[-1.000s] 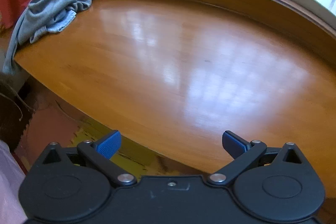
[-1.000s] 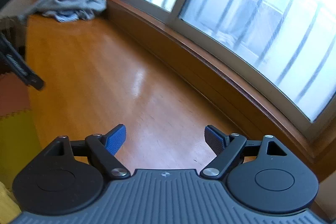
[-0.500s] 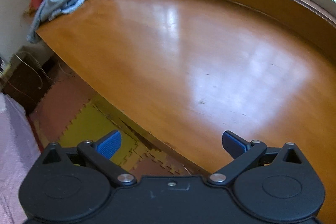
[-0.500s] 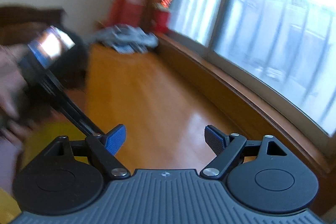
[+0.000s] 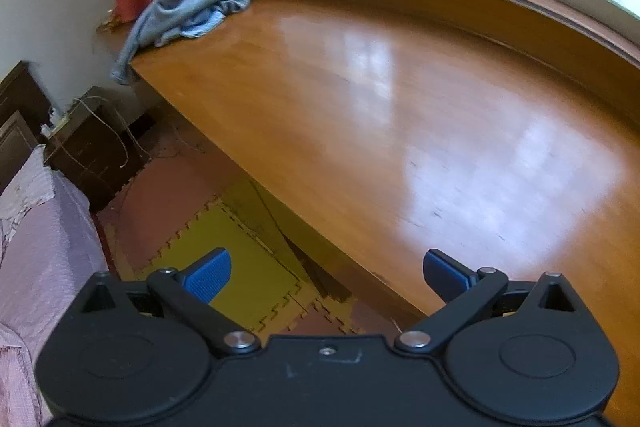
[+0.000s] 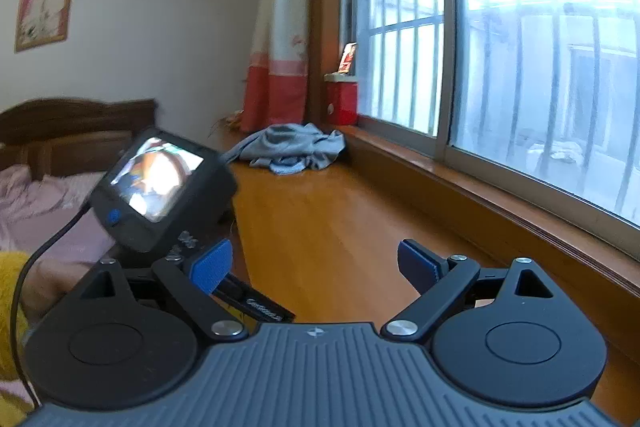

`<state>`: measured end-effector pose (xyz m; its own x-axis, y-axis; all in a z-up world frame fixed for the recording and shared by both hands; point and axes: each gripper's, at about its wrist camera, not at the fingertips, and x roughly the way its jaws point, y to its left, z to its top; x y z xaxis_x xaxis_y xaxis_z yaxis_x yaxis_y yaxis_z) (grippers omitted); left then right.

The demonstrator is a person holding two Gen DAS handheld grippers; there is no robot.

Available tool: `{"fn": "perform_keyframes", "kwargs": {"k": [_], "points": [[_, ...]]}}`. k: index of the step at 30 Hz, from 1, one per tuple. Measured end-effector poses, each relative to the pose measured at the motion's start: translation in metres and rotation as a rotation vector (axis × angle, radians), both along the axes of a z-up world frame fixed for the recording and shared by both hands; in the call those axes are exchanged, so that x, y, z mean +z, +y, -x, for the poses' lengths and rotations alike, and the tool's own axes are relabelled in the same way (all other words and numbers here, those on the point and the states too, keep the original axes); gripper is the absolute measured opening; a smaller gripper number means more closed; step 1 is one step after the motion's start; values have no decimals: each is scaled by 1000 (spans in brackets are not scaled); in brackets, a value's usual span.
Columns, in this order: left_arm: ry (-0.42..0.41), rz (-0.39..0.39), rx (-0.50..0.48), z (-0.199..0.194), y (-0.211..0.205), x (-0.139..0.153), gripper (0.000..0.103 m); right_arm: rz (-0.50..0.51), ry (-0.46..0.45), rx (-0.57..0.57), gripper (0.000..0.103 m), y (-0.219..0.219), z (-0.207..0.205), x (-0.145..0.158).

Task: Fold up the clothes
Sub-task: 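Move both open grippers toward the crumpled grey sweatshirt on the sill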

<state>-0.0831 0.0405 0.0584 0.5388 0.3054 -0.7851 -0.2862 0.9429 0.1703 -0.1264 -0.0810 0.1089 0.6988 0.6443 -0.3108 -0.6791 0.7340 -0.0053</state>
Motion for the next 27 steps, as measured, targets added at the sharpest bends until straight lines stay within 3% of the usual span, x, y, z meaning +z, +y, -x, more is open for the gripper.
{"fn": "perform_keyframes", "kwargs": {"k": [6, 14, 19, 27], "points": [[-48, -19, -21, -13, 45, 13, 103, -45, 20, -40, 93, 42, -28, -8], [-82, -68, -276, -32, 116, 23, 103, -47, 42, 0, 93, 76, -87, -30], [-63, -79, -365, -47, 157, 21, 103, -40, 66, 7, 93, 96, -115, -38], [-71, -46, -352, -64, 214, 21, 103, -29, 115, 6, 93, 163, -148, -47]]}}
